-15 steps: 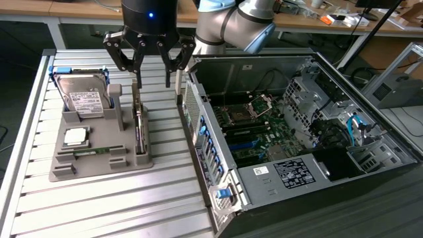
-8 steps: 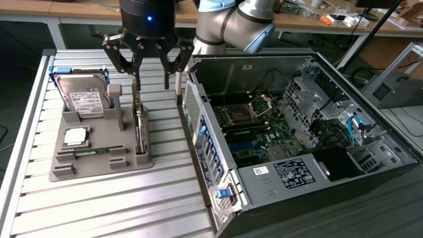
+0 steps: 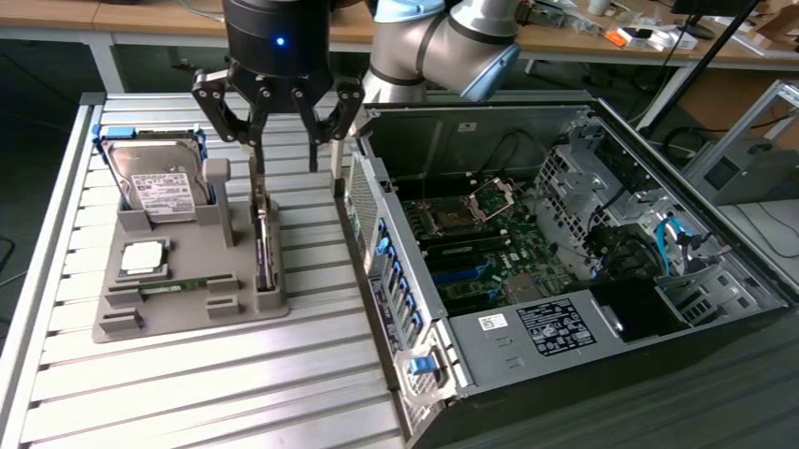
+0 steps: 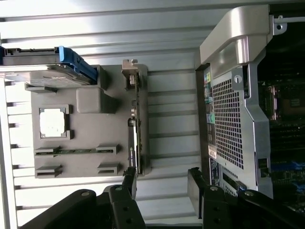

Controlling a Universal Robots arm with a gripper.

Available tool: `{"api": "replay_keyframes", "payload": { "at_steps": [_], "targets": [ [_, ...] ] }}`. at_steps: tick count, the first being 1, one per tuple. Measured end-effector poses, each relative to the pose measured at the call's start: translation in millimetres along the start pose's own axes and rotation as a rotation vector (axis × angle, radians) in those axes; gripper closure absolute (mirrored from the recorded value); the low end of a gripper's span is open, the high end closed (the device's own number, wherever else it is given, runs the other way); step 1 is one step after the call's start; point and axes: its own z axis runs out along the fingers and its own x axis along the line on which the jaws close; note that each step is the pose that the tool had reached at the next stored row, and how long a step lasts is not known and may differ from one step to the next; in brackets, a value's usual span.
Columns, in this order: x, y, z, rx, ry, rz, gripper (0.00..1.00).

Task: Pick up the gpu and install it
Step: 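Pick up the gpu and move the gpu toward the slot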

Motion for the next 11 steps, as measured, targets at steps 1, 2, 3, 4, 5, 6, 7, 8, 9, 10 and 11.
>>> {"api": "replay_keyframes", "payload": {
  "at_steps": [1, 2, 3, 4, 5, 6, 7, 8, 9, 10, 11],
  "targets": [
    [0.1, 0.0, 0.9, 0.0, 0.0, 0.0, 0.44],
    [0.2, -0.1, 1.8, 0.0, 0.0001, 0.0, 0.44],
    [0.2, -0.1, 2.4, 0.0, 0.0, 0.0, 0.44],
    [0.3, -0.1, 2.9, 0.0, 0.0, 0.0, 0.44],
    [0.4, -0.2, 3.5, 0.0001, 0.0001, 0.0, 0.44],
    [0.4, -0.2, 4.4, 0.0, 0.0, 0.0, 0.44],
    [0.5, -0.2, 5.0, 0.0, 0.0001, 0.0, 0.44],
    [0.5, -0.3, 5.5, 0.0, 0.0001, 0.0, 0.44],
    [0.5, -0.3, 5.9, 0.0, 0.0001, 0.0, 0.44],
    [0.5, -0.3, 6.3, 0.0, 0.0, 0.0, 0.44],
    [0.5, -0.3, 6.7, 0.0, 0.0001, 0.0, 0.44]
  ]
}}
